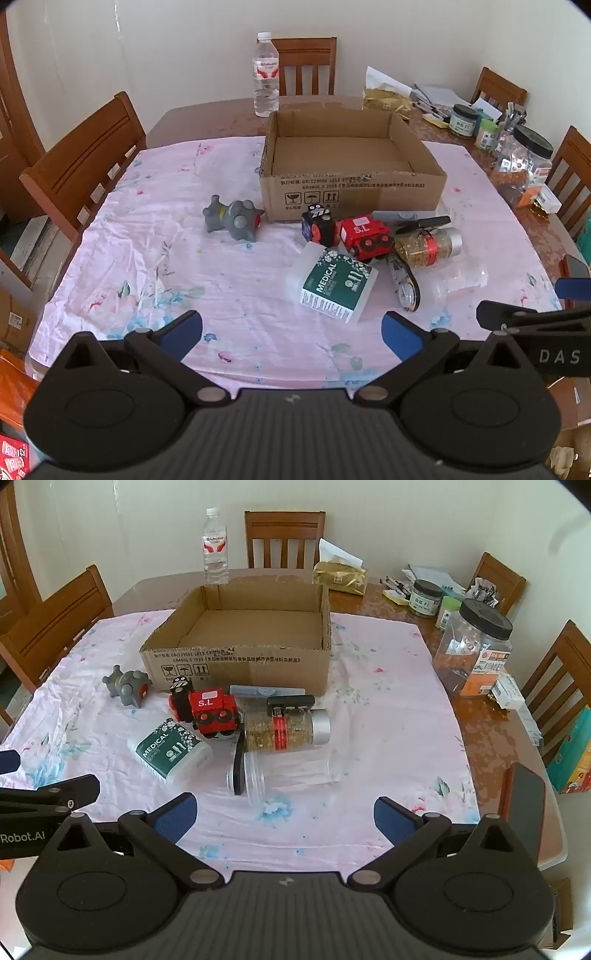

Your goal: Organize rigid objects

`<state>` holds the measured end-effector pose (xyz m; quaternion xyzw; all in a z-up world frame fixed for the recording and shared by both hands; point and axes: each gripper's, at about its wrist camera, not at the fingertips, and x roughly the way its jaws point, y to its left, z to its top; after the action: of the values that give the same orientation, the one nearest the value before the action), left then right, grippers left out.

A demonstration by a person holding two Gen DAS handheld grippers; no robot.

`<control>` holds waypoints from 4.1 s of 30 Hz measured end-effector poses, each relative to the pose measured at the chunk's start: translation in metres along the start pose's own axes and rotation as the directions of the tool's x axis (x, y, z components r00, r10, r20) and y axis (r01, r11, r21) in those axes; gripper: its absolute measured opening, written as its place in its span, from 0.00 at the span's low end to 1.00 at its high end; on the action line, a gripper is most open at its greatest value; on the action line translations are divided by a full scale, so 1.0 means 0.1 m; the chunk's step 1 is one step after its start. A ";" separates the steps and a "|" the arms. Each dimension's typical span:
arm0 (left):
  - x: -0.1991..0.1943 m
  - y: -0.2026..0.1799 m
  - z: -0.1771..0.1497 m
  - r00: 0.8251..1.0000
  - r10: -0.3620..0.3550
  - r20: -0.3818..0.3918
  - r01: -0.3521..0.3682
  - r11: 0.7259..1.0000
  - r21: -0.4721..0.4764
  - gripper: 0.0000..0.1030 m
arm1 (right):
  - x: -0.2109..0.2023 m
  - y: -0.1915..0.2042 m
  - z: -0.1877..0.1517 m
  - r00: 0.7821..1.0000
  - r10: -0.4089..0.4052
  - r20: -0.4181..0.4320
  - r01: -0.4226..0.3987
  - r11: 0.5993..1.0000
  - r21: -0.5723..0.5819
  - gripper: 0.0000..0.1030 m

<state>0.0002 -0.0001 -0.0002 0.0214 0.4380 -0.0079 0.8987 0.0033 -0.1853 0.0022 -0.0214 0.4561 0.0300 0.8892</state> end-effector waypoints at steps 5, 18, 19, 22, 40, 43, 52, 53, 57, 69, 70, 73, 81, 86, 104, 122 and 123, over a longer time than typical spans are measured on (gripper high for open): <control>0.03 -0.01 0.01 1.000 0.009 -0.005 -0.009 1.000 0.001 1.00 | -0.01 -0.01 0.00 1.000 -0.026 -0.001 0.026 1.000 -0.015 1.00; -0.02 0.02 0.01 1.000 0.009 0.017 -0.009 1.000 -0.002 1.00 | -0.01 0.00 0.02 1.000 -0.010 0.015 0.010 1.000 -0.013 1.00; -0.02 0.02 0.01 1.000 0.009 0.018 -0.009 1.000 -0.004 1.00 | -0.01 0.00 0.02 1.000 -0.010 0.015 0.010 1.000 -0.013 1.00; -0.04 0.00 0.03 1.000 0.014 0.017 -0.014 1.000 -0.006 1.00 | -0.01 -0.01 0.03 1.000 -0.011 0.015 0.011 1.000 -0.015 1.00; -0.07 -0.01 0.04 0.999 0.023 0.022 -0.023 1.000 -0.005 0.99 | -0.04 0.00 0.05 1.000 -0.007 0.024 0.007 1.000 -0.024 1.00; -0.09 -0.02 0.05 0.999 0.025 0.025 -0.025 1.000 -0.002 0.99 | -0.05 0.01 0.05 1.000 -0.006 0.027 0.006 1.000 -0.024 1.00; -0.11 -0.02 0.08 0.999 0.026 0.026 -0.026 1.000 -0.001 0.99 | -0.07 0.00 0.07 1.000 -0.004 0.031 0.005 1.000 -0.027 1.00; -0.11 -0.02 0.08 0.999 0.025 0.025 -0.025 1.000 -0.002 0.99 | -0.07 0.00 0.07 0.999 -0.004 0.032 0.005 1.000 -0.027 1.00; -0.12 -0.02 0.09 0.999 0.026 0.029 -0.026 1.000 -0.002 0.99 | -0.08 0.00 0.07 0.999 -0.005 0.032 0.005 1.000 -0.028 1.00; -0.18 -0.06 0.09 0.998 0.042 0.039 -0.042 0.999 -0.001 0.99 | -0.10 -0.04 0.08 0.999 0.009 0.040 -0.007 0.999 -0.038 1.00; -0.18 -0.06 0.09 0.998 0.043 0.040 -0.042 0.999 -0.003 0.99 | -0.10 -0.03 0.07 0.999 0.009 0.042 -0.008 0.999 -0.042 1.00; -0.20 -0.06 0.09 0.998 0.046 0.042 -0.046 0.999 -0.007 0.99 | -0.11 -0.03 0.07 0.999 0.012 0.046 -0.010 0.999 -0.045 1.00; -0.23 -0.08 0.10 0.997 0.058 0.052 -0.058 0.998 0.000 0.99 | -0.17 -0.04 0.06 0.998 0.027 0.058 -0.024 0.998 -0.051 1.00; -0.21 -0.09 0.10 0.997 0.050 0.057 -0.050 0.999 0.007 0.99 | -0.19 -0.06 0.05 0.998 0.030 0.062 -0.027 0.998 -0.049 1.00; 0.24 0.19 0.04 0.996 -0.038 0.083 0.034 0.998 0.049 1.00 | 0.12 -0.04 -0.02 0.994 0.044 0.097 -0.037 0.997 -0.070 1.00; 1.30 0.74 0.27 0.998 -0.053 -0.039 0.057 0.991 0.123 0.99 | 1.11 -0.07 -0.31 0.998 -0.018 -0.060 0.019 1.000 0.004 1.00; 1.36 0.77 0.29 0.997 -0.055 -0.045 0.060 0.990 0.124 0.99 | 1.14 -0.06 -0.31 0.998 -0.027 -0.063 0.027 1.000 0.001 1.00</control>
<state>0.1092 0.0760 -0.0866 0.0652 0.4556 -0.0610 0.8857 0.0448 -0.1898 -0.1088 -0.0277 0.4835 0.0171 0.8748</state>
